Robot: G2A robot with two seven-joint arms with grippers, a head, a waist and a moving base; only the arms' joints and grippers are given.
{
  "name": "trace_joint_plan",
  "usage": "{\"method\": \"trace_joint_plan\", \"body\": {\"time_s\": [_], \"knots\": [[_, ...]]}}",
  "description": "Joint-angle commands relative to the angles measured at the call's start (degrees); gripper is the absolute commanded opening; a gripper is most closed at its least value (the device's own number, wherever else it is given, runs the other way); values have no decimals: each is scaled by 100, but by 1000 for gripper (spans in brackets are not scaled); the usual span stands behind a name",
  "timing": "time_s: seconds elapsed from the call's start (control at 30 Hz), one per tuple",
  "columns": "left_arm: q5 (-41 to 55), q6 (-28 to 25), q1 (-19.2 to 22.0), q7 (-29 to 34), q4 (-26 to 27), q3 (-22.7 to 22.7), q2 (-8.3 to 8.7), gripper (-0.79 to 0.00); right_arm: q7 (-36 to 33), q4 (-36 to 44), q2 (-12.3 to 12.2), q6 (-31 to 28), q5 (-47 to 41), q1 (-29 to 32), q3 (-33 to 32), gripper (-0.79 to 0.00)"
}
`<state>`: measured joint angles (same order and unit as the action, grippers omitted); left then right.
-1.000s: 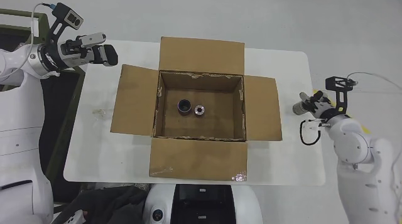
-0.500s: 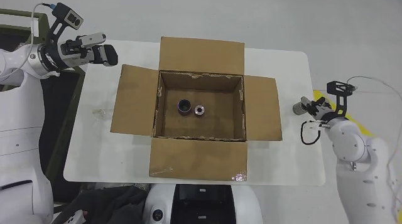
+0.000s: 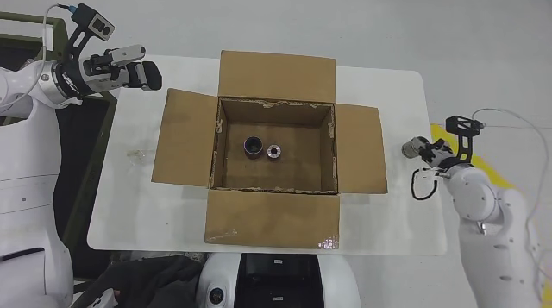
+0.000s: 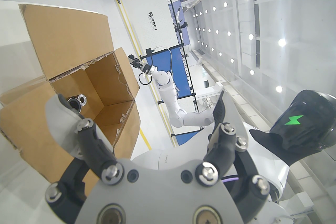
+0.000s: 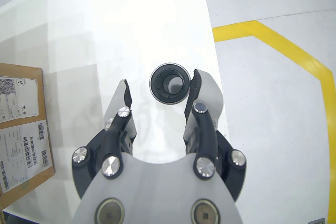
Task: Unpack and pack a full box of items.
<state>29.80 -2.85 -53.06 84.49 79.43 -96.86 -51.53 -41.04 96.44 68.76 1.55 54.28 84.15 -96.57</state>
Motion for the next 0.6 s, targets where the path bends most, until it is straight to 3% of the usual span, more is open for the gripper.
{"method": "trace_joint_plan", "body": {"time_s": [0.0, 0.33, 0.4, 0.57], "knots": [[0, 0, 0, 0, 0, 0, 0, 0, -4, -50, -2, -8, 5, -27, 27, -305], [0, 0, 0, 0, 0, 0, 0, 0, -25, -385, -3, 69, 83, -254, 276, -246], [0, 0, 0, 0, 0, 0, 0, 0, -27, -451, -5, 101, 146, -305, 324, -292], [0, 0, 0, 0, 0, 0, 0, 0, -39, -633, -3, 206, 271, -450, 462, -234]]}}
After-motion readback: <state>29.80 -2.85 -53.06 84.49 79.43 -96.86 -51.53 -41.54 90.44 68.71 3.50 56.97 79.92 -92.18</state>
